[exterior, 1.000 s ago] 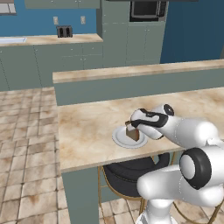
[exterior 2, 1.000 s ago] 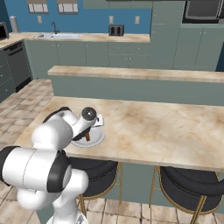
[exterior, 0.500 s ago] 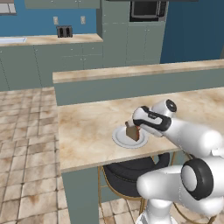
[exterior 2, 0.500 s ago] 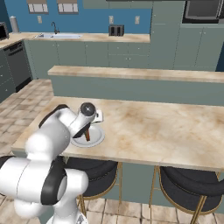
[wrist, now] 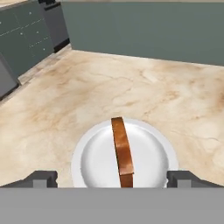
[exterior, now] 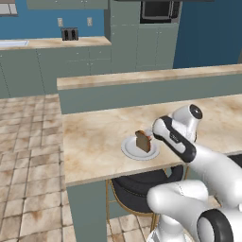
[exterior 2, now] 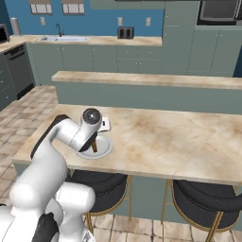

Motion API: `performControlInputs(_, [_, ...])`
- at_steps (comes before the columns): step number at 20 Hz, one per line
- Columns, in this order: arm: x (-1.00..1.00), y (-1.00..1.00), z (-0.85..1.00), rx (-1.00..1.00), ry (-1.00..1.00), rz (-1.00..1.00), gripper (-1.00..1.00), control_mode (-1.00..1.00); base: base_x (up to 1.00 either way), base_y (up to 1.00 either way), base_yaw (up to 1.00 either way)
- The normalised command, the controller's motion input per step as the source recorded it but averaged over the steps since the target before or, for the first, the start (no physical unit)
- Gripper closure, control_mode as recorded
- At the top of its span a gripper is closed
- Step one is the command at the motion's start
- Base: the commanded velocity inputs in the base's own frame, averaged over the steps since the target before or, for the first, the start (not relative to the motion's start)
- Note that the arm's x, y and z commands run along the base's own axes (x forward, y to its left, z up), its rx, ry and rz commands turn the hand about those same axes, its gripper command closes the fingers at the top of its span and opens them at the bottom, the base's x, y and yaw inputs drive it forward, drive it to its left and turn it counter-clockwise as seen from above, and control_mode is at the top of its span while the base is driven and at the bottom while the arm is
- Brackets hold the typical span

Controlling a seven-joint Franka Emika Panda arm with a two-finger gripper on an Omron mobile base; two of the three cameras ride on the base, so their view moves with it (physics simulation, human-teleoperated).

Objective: Start the toaster. Once the lever pops up, take the bread to the plate on the dining counter.

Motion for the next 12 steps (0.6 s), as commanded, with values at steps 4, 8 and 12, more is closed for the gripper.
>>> performControlInputs(4, [-0.51, -0.13, 0.51, 0.00, 0.02, -0.01, -1.00, -1.00, 0.00, 0.00, 0.00])
performControlInputs(8, [-0.49, -0.08, 0.58, 0.00, 0.06, -0.02, -1.00, -1.00, 0.00, 0.00, 0.00])
performControlInputs(12, [-0.48, 0.00, 0.48, 0.00, 0.08, -0.05, -1.00, -1.00, 0.00, 0.00, 0.00])
